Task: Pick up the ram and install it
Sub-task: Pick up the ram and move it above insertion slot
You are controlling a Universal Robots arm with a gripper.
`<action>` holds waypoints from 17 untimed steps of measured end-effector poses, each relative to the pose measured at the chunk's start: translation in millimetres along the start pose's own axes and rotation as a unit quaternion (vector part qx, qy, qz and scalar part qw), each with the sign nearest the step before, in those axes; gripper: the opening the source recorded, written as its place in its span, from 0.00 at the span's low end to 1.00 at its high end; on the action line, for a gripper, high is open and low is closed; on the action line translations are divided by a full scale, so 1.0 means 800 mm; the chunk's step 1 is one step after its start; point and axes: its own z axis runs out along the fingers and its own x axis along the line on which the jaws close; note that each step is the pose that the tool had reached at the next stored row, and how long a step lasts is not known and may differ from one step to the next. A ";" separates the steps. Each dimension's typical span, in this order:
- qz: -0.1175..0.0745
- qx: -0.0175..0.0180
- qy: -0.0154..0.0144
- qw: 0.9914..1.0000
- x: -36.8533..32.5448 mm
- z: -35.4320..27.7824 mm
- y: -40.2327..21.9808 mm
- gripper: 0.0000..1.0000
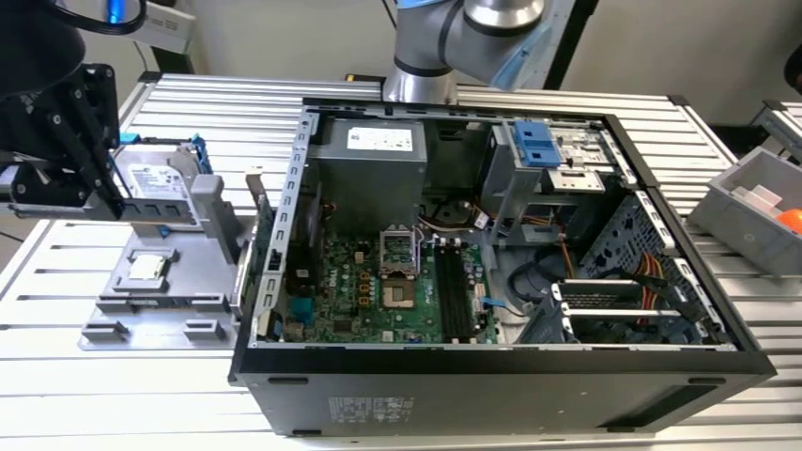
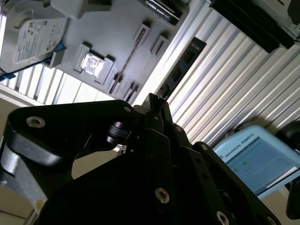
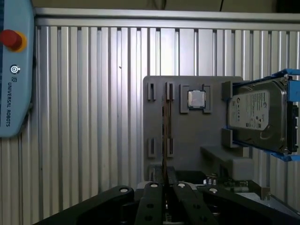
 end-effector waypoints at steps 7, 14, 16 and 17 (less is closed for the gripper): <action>0.000 -0.006 0.001 1.000 -0.0002 -0.0007 -0.0095 0.00; 0.001 -0.015 0.001 1.000 -0.0003 -0.0012 -0.0193 0.00; 0.001 -0.017 0.001 1.000 -0.0004 -0.0013 -0.0216 0.00; 0.001 -0.018 0.001 1.000 -0.0004 -0.0013 -0.0229 0.00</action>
